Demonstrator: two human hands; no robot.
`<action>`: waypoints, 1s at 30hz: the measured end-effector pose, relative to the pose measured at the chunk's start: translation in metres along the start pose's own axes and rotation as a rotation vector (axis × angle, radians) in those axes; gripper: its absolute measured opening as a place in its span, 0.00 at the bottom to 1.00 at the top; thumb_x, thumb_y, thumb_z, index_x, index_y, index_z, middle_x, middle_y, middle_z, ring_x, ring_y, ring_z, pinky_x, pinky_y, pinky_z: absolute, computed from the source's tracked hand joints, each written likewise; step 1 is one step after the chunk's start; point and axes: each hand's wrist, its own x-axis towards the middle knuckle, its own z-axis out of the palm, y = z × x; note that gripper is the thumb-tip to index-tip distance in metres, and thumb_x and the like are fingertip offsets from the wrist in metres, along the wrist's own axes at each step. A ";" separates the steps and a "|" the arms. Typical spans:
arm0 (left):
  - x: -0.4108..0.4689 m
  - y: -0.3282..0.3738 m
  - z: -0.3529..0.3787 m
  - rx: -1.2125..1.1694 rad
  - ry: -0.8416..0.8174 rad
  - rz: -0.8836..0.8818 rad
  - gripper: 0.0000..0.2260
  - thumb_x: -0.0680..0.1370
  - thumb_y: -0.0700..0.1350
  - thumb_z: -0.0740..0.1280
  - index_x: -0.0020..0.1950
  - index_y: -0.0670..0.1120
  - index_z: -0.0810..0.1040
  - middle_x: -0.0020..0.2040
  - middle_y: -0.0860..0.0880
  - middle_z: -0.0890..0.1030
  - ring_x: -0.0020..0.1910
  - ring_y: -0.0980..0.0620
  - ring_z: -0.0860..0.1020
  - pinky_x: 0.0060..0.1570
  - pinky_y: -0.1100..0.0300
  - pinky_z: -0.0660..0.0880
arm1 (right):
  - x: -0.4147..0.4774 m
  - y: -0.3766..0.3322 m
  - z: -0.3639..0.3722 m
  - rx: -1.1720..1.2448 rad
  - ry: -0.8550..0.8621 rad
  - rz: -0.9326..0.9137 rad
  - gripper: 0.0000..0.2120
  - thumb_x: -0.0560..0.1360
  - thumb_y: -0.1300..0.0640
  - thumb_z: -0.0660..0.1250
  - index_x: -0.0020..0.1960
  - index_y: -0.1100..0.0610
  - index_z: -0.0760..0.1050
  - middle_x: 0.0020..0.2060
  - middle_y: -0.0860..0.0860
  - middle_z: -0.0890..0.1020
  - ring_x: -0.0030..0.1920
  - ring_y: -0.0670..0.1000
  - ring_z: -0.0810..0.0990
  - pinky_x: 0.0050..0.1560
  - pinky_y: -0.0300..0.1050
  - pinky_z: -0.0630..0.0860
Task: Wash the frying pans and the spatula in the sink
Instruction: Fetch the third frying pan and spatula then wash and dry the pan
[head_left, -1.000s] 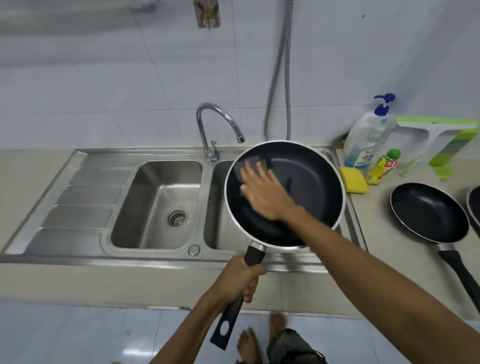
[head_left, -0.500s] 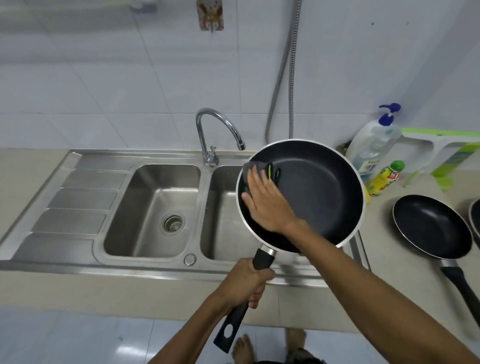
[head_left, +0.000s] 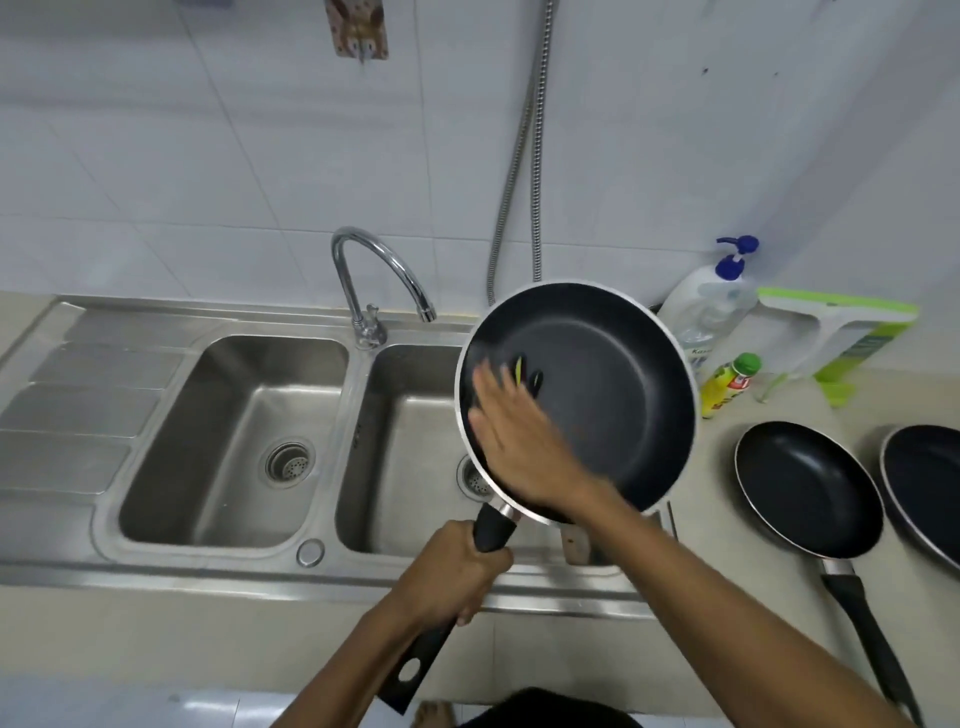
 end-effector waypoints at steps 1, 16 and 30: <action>0.001 0.005 0.003 -0.013 0.000 0.004 0.09 0.73 0.42 0.67 0.36 0.43 0.68 0.24 0.42 0.68 0.20 0.49 0.65 0.24 0.60 0.63 | 0.028 0.014 -0.007 -0.079 0.068 0.043 0.29 0.86 0.48 0.46 0.83 0.60 0.45 0.82 0.56 0.48 0.82 0.58 0.45 0.81 0.53 0.44; 0.014 0.023 0.007 0.001 0.083 -0.032 0.10 0.75 0.43 0.68 0.37 0.45 0.69 0.27 0.44 0.69 0.24 0.48 0.65 0.25 0.58 0.62 | 0.001 0.007 -0.003 0.308 0.049 0.021 0.26 0.87 0.51 0.48 0.83 0.51 0.47 0.82 0.45 0.48 0.82 0.49 0.41 0.81 0.45 0.43; 0.008 0.030 0.006 -0.157 0.104 0.016 0.12 0.78 0.41 0.69 0.40 0.44 0.66 0.24 0.47 0.67 0.19 0.51 0.63 0.21 0.62 0.62 | 0.028 0.155 -0.049 -0.497 0.245 0.200 0.36 0.73 0.63 0.57 0.82 0.58 0.56 0.82 0.58 0.54 0.80 0.66 0.50 0.79 0.63 0.54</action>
